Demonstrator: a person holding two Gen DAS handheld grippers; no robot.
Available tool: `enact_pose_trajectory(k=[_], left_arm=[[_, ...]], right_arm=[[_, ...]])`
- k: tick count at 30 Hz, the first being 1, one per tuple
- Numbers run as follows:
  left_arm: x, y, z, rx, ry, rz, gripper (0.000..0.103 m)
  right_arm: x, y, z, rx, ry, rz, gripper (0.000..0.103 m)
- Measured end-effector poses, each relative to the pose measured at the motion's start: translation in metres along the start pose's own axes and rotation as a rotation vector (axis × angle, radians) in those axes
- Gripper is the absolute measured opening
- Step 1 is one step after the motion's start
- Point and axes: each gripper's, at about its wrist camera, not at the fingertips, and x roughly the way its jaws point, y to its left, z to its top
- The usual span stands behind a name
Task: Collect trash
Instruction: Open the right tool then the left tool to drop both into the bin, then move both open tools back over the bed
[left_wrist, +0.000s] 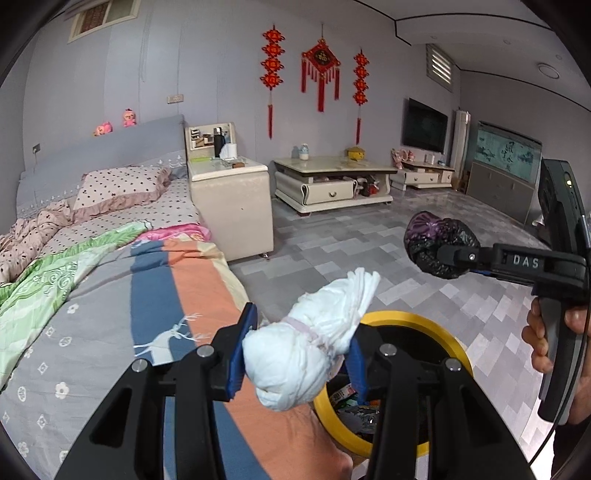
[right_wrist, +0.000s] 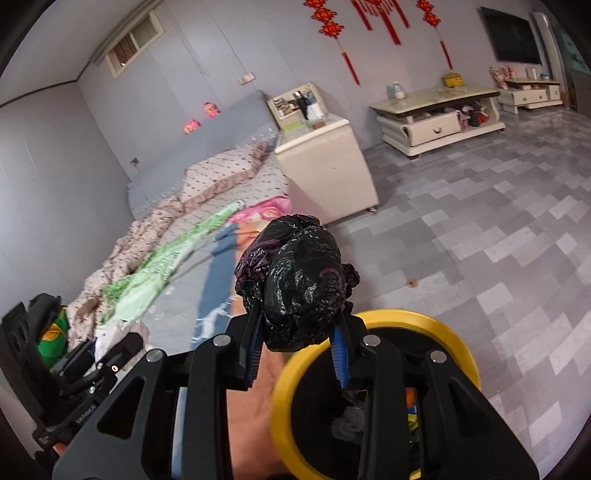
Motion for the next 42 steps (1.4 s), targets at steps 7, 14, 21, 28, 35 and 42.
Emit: enact_pose_trajectory(k=[7,14,21,28,35,42], left_arm=[[0.045,-0.02,-0.015,-0.002,0.072,-0.048,0.042],[0.093,-0.03,-0.031,-0.054,0.181,-0.141,0.043],[0.109,-0.027,-0.04,-0.103,0.238,-0.188,0.05],[0.101,-0.016,-0.037,-0.129,0.221,-0.182,0.067],[0.089,0.001,-0.039,-0.143,0.209,-0.147,0.067],[0.066,0.036,-0.042,-0.179,0.188,-0.088,0.067]], right_arm=[[0.032,-0.033,-0.027,0.05,0.056,-0.08,0.031],[0.051,-0.061,-0.043,0.098,0.091,-0.121,0.031],[0.053,-0.07,-0.048,0.109,0.085,-0.138,0.036],[0.042,-0.063,-0.045,0.12,0.06,-0.171,0.047],[0.036,-0.059,-0.048,0.134,0.057,-0.166,0.047],[0.042,-0.034,-0.049,0.113,0.072,-0.124,0.047]])
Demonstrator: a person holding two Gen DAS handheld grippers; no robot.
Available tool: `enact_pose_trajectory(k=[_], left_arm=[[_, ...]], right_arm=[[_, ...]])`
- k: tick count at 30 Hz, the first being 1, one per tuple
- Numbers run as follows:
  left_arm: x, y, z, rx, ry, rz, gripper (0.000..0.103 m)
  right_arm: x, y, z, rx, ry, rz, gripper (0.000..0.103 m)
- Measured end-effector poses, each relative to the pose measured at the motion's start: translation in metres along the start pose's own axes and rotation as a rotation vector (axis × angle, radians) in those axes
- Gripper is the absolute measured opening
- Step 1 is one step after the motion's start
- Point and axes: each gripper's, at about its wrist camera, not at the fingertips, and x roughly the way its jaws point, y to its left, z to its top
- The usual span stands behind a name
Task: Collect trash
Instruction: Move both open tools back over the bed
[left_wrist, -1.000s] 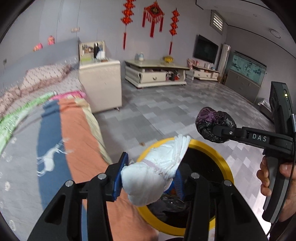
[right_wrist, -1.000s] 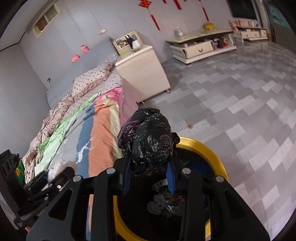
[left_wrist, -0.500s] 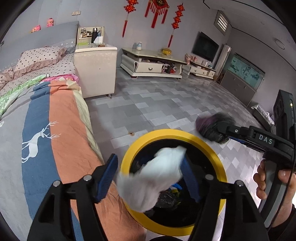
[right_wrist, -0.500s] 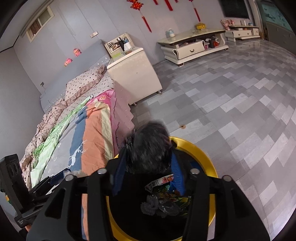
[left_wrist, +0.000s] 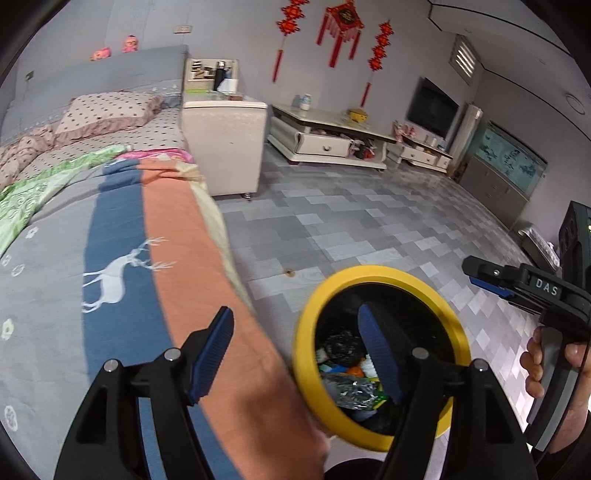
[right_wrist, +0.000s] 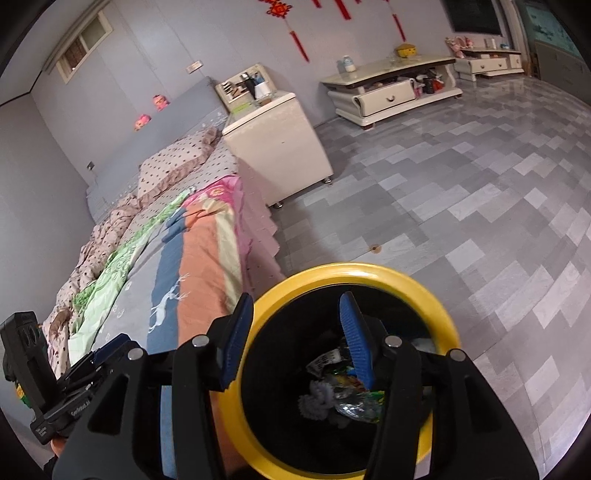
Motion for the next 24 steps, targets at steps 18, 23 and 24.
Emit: enact_pose_trajectory(k=[18,23,24], left_arm=[[-0.093,0.14,-0.02,-0.148,-0.077,0.229,0.067],[-0.113,0.175,-0.037,-0.178,-0.07,0.29,0.067],[-0.116,0.181,-0.041,-0.184,-0.065,0.301,0.067]], right_arm=[[0.062,0.181,-0.039,-0.178,0.122,0.212,0.047],[0.08,0.234,-0.06,-0.234,0.173,0.276,0.047],[0.084,0.241,-0.065,-0.245,0.181,0.281,0.047]])
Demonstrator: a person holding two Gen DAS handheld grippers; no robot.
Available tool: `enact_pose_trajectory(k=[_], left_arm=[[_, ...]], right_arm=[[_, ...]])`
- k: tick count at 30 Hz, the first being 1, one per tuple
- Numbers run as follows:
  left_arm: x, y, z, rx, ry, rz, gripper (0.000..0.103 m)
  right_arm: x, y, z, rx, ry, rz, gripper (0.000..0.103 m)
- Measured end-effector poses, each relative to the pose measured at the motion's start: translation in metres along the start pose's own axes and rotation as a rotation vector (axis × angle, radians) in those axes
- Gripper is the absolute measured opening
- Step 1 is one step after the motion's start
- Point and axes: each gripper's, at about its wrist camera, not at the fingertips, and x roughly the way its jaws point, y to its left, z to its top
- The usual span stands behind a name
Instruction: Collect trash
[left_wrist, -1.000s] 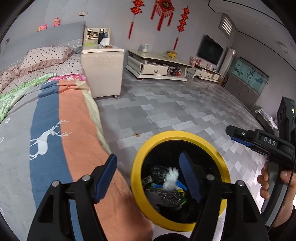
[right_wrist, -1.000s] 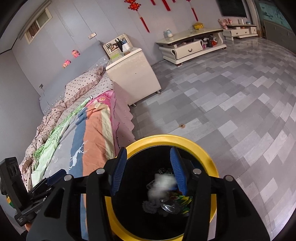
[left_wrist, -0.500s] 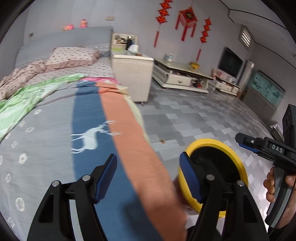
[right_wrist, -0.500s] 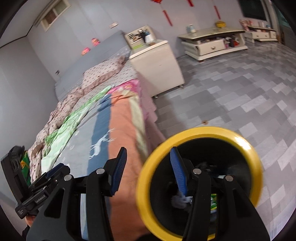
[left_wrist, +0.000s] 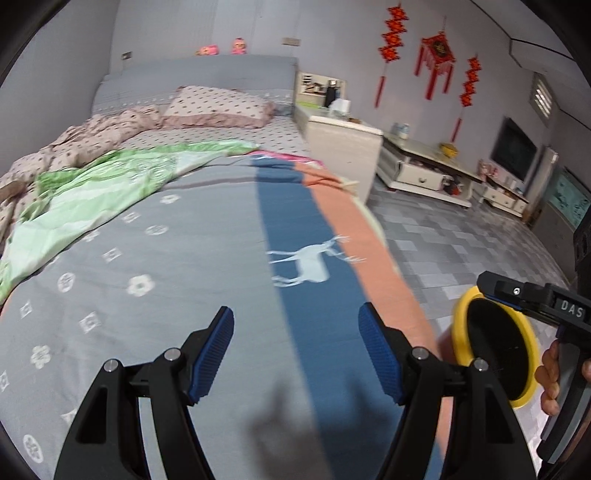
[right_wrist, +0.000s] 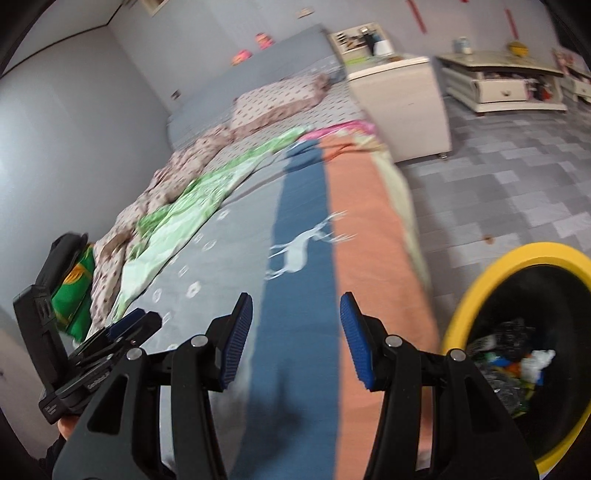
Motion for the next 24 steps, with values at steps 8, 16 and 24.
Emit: enact_pose_trajectory(k=[8,16,24], left_arm=[[0.003,0.055,-0.026,-0.063,0.038,0.071,0.067],[0.006,0.088,-0.047,-0.114,0.023,0.102,0.075],[-0.004,0.108,-0.056,-0.151,-0.047,0.134,0.091]], right_arm=[[0.051,0.045,-0.025,-0.054,0.084,0.026,0.047],[0.075,0.072,-0.048,-0.109,0.095,-0.011,0.055],[0.079,0.081,-0.055,-0.132,0.035,-0.07,0.07]])
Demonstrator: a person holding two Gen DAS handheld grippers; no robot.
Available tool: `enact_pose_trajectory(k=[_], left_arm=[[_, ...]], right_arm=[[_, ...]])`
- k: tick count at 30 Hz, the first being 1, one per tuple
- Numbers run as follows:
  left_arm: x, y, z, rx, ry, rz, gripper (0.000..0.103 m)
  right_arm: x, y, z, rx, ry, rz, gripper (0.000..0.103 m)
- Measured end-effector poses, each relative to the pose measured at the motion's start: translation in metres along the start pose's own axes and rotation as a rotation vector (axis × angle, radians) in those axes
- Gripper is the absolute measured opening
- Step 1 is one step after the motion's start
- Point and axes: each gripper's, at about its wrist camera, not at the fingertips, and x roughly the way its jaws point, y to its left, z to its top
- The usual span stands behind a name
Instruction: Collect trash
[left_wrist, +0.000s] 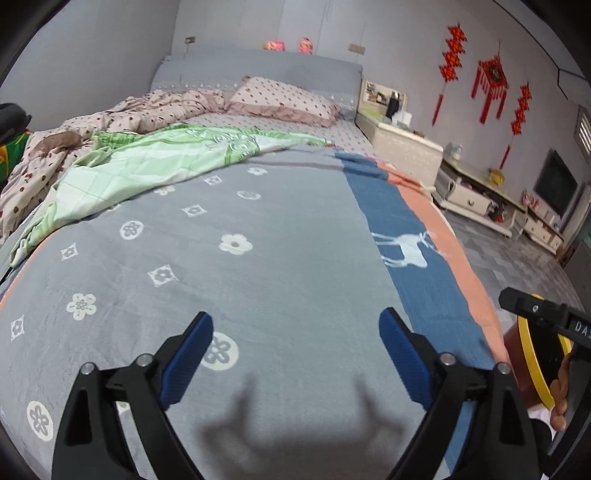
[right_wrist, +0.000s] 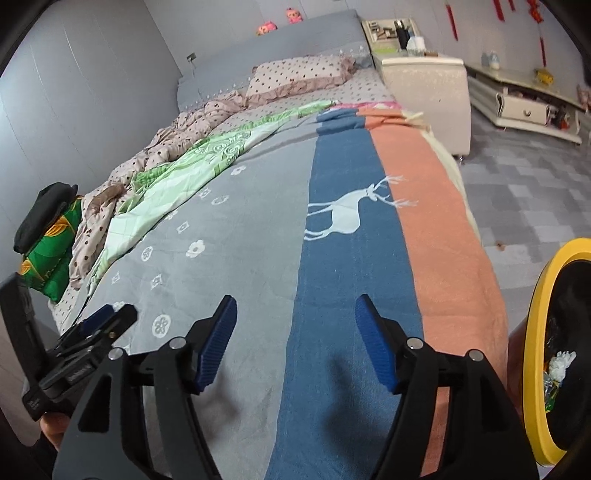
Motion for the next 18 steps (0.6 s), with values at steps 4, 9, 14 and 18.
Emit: enact_pose_trajectory(k=[4,9,14,18], left_arm=[[-0.015,0.005,0.003,0.005,-0.069,0.01,0.095],[-0.037,0.002,0.006,0.037,-0.145,0.018,0.095],[-0.064,-0.005,0.005,0.063,-0.234,0.02,0.095],[-0.086,-0.012,0.002,0.074,-0.292,-0.002,0.095]], right_arm=[[-0.014,0.007,0.001,-0.02,-0.069,-0.03,0.082],[-0.035,0.018,0.001,-0.055,-0.173,-0.075,0.091],[-0.059,0.021,-0.003,-0.056,-0.281,-0.12,0.095],[-0.077,0.024,-0.009,-0.05,-0.361,-0.155,0.095]])
